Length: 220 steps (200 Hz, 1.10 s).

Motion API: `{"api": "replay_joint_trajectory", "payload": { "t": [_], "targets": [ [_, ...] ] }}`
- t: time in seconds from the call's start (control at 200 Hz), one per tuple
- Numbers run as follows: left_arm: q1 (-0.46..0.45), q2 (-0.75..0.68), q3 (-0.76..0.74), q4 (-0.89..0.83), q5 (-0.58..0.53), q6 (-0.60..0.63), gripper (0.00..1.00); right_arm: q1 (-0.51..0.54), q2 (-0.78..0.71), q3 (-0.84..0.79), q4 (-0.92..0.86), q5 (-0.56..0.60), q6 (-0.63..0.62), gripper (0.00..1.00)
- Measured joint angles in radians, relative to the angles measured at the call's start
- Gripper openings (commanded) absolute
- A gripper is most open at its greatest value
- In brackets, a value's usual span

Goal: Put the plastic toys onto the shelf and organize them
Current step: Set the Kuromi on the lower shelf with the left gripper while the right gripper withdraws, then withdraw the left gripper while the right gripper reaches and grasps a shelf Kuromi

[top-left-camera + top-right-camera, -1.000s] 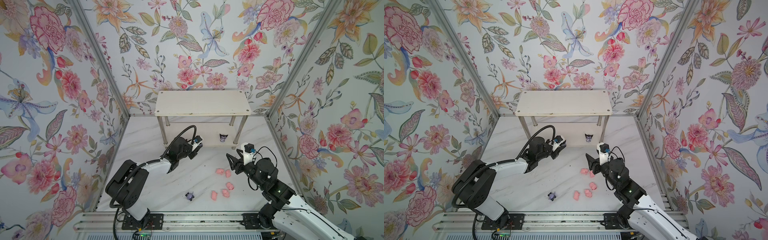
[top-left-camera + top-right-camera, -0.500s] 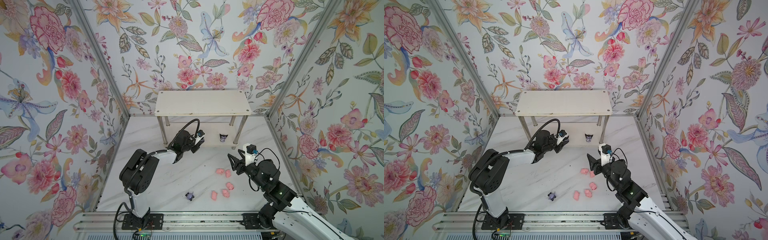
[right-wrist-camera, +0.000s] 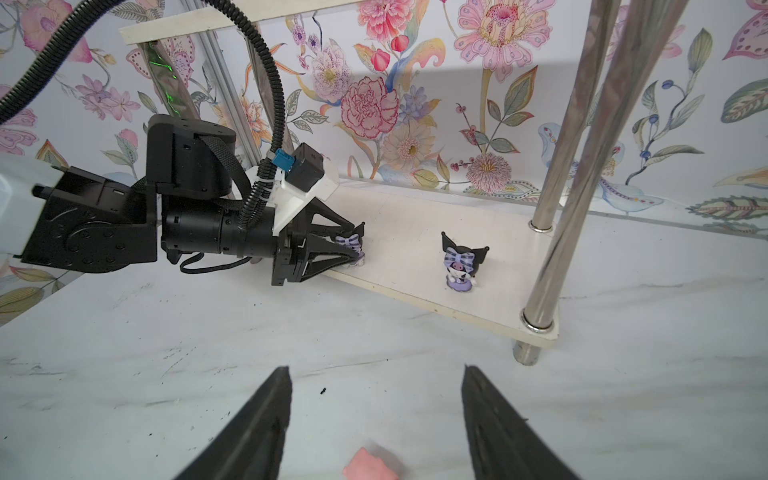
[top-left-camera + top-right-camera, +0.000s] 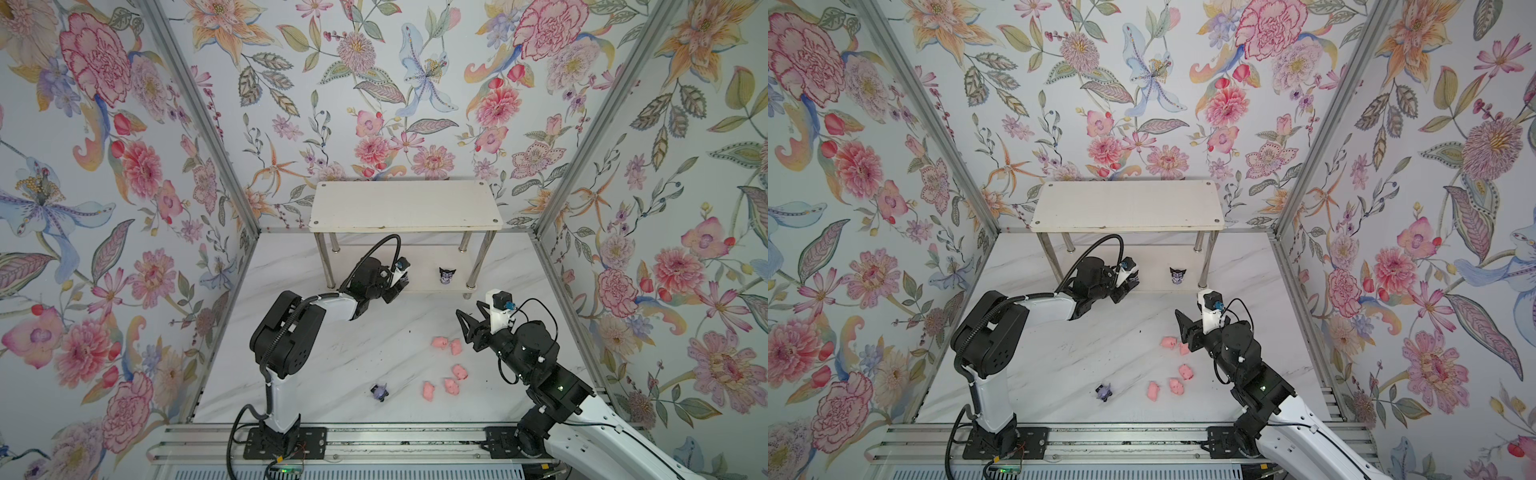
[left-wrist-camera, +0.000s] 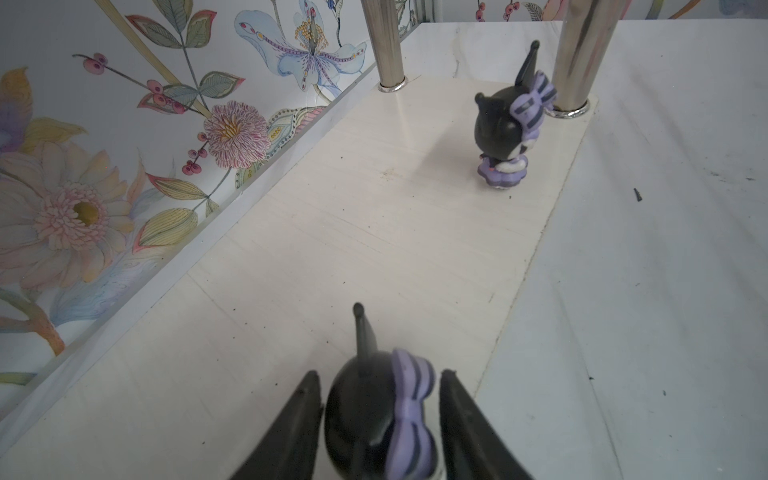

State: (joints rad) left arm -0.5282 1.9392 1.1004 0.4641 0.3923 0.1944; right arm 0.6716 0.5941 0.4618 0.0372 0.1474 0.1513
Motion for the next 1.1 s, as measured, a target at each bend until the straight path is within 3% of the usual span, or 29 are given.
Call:
{"api": "replay_joint_trajectory", "payload": {
  "t": [0.34,0.555,0.741,0.831,0.886,0.941,1.101],
  "targets": [
    [0.0,-0.05,-0.028,0.0,0.023,-0.053,0.99,0.0,0.008,0.0,0.003,-0.01,0.004,0.67],
    [-0.003,-0.273,-0.18,0.062,0.01,-0.14,0.99,0.002,0.09,0.012,0.004,-0.038,0.004,0.68],
    [-0.077,-0.503,-0.315,0.081,-0.094,-0.207,0.99,0.056,0.217,0.051,0.001,-0.033,-0.001,0.65],
    [-0.149,-0.602,-0.381,0.076,-0.151,-0.242,0.99,0.101,0.276,0.072,0.011,-0.023,-0.023,0.55],
    [-0.192,-0.666,-0.433,0.068,-0.193,-0.268,0.99,0.128,0.312,0.079,0.03,-0.015,-0.034,0.37],
    [-0.231,-0.738,-0.49,0.059,-0.231,-0.305,0.99,0.149,0.356,0.085,0.057,-0.012,-0.061,0.27],
    [-0.255,-0.969,-0.661,0.029,-0.333,-0.444,0.99,0.158,0.522,0.161,0.094,-0.01,-0.084,0.27]
  ]
}}
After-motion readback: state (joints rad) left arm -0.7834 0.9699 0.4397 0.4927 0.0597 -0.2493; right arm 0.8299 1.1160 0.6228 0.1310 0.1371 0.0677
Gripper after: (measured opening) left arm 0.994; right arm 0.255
